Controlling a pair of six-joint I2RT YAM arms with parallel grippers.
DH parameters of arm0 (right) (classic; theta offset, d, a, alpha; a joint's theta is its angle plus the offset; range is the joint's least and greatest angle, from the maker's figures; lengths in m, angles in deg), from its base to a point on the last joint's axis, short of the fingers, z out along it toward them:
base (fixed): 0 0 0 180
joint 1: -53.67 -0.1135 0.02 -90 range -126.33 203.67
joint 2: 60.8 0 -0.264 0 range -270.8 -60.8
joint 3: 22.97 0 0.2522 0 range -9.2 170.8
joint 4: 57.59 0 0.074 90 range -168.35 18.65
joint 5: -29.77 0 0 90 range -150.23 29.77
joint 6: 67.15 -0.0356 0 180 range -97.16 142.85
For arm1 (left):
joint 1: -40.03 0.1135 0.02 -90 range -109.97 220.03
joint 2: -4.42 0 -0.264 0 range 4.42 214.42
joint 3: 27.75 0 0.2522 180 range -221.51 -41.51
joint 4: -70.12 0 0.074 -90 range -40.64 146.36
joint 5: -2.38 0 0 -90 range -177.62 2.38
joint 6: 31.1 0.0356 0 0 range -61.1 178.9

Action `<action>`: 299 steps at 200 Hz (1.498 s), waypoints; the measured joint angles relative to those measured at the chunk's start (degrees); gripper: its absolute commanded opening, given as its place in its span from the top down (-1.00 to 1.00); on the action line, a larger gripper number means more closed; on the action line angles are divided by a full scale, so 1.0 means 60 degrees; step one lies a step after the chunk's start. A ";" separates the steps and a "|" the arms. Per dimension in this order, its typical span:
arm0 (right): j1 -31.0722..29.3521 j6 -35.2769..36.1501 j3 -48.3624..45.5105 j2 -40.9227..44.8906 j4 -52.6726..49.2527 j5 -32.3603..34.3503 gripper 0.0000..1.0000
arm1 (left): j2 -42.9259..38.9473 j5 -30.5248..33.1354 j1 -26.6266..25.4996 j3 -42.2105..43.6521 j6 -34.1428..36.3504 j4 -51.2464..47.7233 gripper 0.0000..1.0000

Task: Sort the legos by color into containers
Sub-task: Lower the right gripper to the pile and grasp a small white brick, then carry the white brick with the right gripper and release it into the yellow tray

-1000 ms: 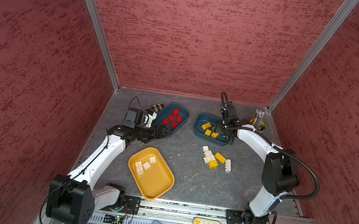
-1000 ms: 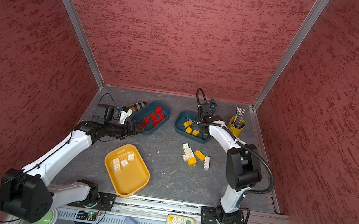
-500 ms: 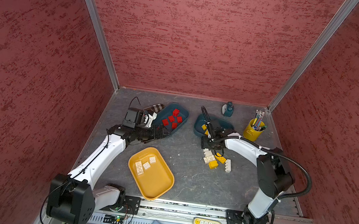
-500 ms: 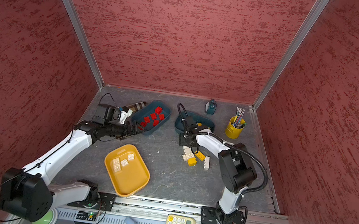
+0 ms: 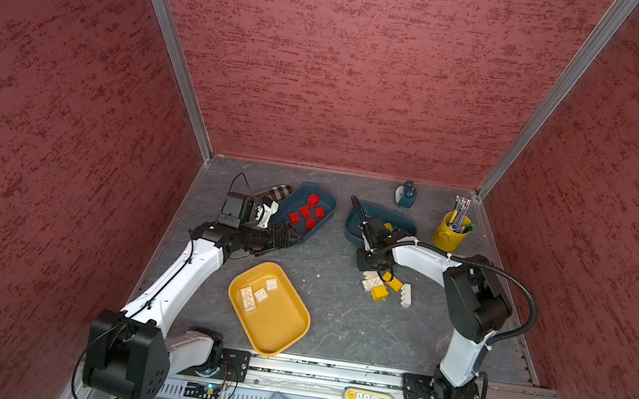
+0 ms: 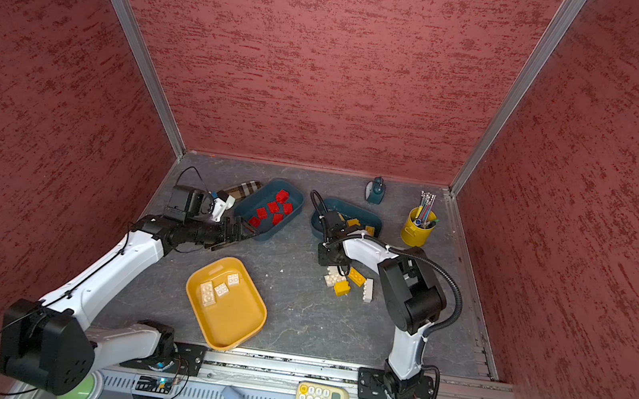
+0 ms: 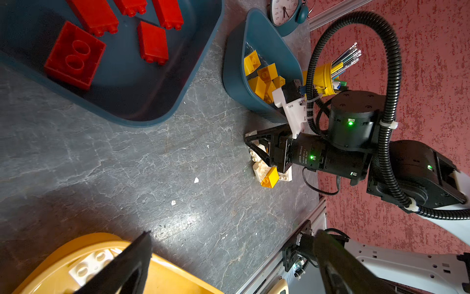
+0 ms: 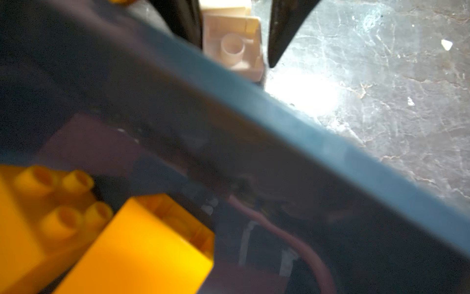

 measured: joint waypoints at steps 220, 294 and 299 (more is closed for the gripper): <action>-0.4943 -0.0521 0.1260 0.1209 0.1118 -0.1647 0.37 | 0.0095 0.0656 0.2189 -0.0011 0.0353 -0.1268 -0.99; -0.5249 -0.0849 0.1665 -0.0302 0.2248 -0.2255 -0.13 | 0.0076 0.0572 0.2444 0.0404 0.0353 -0.1300 -0.99; -0.5249 -0.0856 0.1712 -0.0375 0.2269 -0.2262 -0.18 | 0.0062 0.0557 0.2463 0.0433 0.0350 -0.1300 -0.99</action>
